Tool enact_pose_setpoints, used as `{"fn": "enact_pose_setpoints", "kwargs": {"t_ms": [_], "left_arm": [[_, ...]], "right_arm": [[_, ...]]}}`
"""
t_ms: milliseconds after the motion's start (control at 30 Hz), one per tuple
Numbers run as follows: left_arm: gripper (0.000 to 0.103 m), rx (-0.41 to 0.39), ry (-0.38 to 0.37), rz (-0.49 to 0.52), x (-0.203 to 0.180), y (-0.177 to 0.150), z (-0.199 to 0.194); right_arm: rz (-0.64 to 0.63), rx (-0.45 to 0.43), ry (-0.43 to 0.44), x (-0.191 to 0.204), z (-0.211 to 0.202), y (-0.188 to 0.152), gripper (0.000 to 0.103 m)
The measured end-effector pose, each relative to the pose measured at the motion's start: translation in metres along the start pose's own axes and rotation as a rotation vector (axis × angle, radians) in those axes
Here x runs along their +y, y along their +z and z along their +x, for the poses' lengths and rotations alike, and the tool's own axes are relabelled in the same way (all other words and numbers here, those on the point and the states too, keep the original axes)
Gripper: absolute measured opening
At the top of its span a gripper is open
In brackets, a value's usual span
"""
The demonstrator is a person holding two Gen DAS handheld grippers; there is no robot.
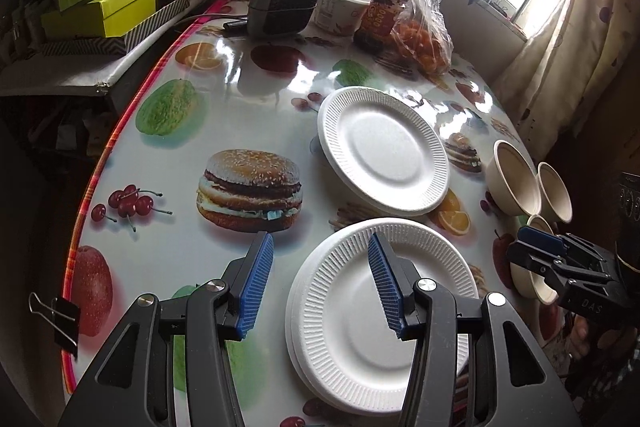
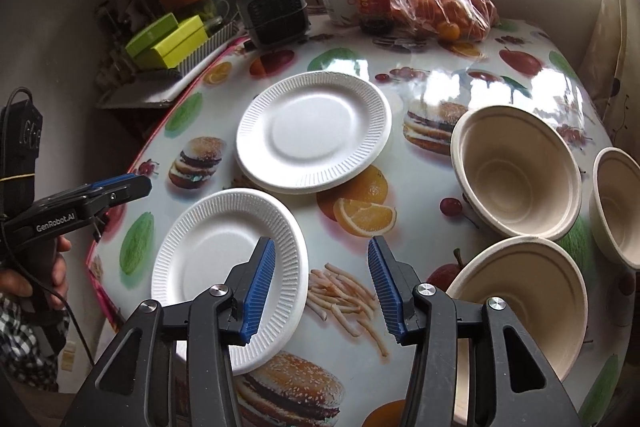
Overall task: Organize plates and bowls
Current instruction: 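Move the left gripper to the rim of the next white plate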
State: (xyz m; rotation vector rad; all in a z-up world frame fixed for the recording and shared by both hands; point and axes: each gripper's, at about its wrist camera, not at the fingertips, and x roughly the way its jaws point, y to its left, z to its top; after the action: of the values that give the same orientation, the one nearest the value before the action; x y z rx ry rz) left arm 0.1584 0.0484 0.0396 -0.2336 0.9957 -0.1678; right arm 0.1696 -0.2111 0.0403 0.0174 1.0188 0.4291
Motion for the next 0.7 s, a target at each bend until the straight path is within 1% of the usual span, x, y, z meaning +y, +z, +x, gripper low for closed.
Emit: {"fn": "enact_pose_setpoints", "kwargs": {"t_ms": [100, 200, 267, 333, 433, 500, 567, 667, 700], "left_arm": [[0.051, 0.002, -0.028, -0.006, 0.001, 0.014, 0.009], [0.051, 0.007, -0.022, -0.004, 0.0, 0.029, 0.022], [0.051, 0.016, -0.036, -0.008, 0.001, 0.039, 0.033], [0.051, 0.023, -0.031, -0.018, 0.001, 0.048, 0.042], [0.051, 0.026, -0.037, 0.006, -0.003, 0.059, 0.054], [0.051, 0.043, -0.059, 0.007, -0.002, 0.066, 0.065], [0.051, 0.065, -0.064, 0.005, -0.001, 0.072, 0.078], [0.051, 0.081, -0.038, -0.001, 0.0, 0.075, 0.093], [0.051, 0.087, -0.042, -0.007, 0.0, 0.075, 0.096]], "right_arm": [[0.023, -0.011, -0.009, -0.007, 0.002, 0.013, 0.048], [0.041, -0.021, -0.008, -0.013, 0.004, 0.025, 0.048], [0.066, -0.025, -0.011, -0.019, 0.008, 0.033, 0.048], [0.084, -0.015, 0.001, -0.025, 0.015, 0.04, 0.048], [0.099, 0.007, 0.008, -0.032, 0.025, 0.049, 0.048], [0.114, 0.02, 0.016, -0.036, 0.032, 0.054, 0.048], [0.12, 0.034, 0.035, -0.039, 0.039, 0.059, 0.048], [0.156, 0.041, 0.035, -0.045, 0.05, 0.064, 0.048], [0.166, 0.05, 0.045, -0.047, 0.055, 0.065, 0.048]]}}
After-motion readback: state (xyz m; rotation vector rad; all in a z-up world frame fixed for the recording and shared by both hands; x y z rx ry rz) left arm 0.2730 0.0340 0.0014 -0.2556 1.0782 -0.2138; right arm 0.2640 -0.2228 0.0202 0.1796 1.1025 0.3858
